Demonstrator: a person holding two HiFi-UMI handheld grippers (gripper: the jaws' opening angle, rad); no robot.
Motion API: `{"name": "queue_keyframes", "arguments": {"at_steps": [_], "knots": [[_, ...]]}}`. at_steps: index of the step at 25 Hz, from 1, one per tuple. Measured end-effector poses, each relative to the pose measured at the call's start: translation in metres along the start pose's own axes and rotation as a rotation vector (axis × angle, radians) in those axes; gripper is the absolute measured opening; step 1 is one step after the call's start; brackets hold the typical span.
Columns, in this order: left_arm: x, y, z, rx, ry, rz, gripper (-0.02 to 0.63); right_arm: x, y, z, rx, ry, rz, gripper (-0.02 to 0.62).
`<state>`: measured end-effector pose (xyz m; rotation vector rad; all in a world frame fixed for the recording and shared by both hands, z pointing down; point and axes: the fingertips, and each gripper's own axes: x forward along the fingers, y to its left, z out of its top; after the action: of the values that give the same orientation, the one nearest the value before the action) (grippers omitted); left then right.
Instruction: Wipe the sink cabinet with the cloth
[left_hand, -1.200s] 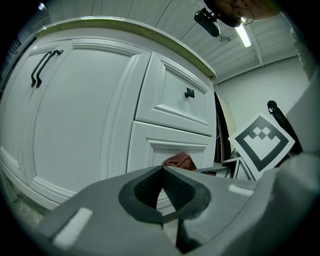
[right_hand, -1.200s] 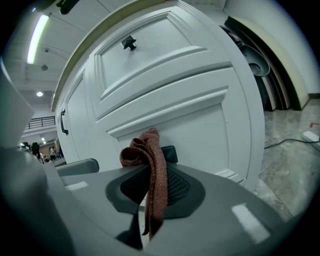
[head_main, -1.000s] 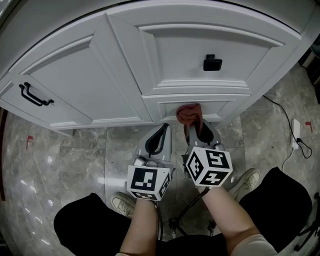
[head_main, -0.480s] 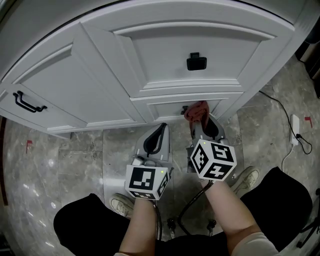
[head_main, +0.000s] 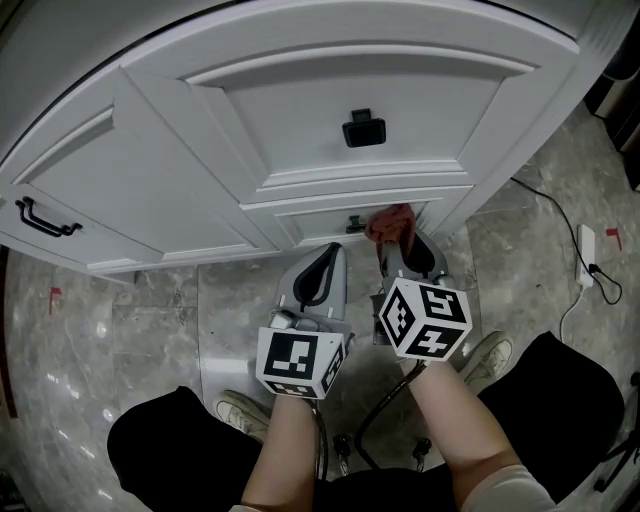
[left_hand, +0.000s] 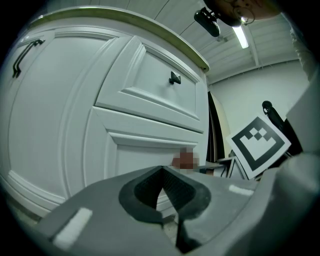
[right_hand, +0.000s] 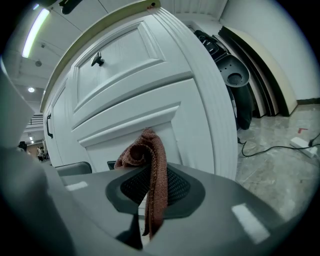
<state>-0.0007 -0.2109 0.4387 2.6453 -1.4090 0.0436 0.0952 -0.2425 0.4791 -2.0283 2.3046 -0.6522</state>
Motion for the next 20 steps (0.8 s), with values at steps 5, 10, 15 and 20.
{"name": "queue_keyframes", "arguments": {"at_steps": [5, 10, 15, 20], "knots": [[0.008, -0.017, 0.001, 0.003, -0.001, -0.029, 0.000, -0.008, -0.028, 0.009, 0.020, -0.008, -0.054, 0.083], [0.013, -0.026, -0.005, -0.005, 0.013, -0.039, 0.000, -0.015, -0.043, 0.011, -0.001, -0.002, -0.059, 0.090], [0.018, -0.037, -0.013, -0.006, 0.021, -0.055, 0.000, -0.025, -0.087, 0.012, 0.047, -0.006, -0.148, 0.084], [0.016, -0.042, -0.022, 0.004, 0.043, -0.063, 0.000, -0.029, -0.095, 0.006, 0.095, -0.003, -0.169, 0.083]]}}
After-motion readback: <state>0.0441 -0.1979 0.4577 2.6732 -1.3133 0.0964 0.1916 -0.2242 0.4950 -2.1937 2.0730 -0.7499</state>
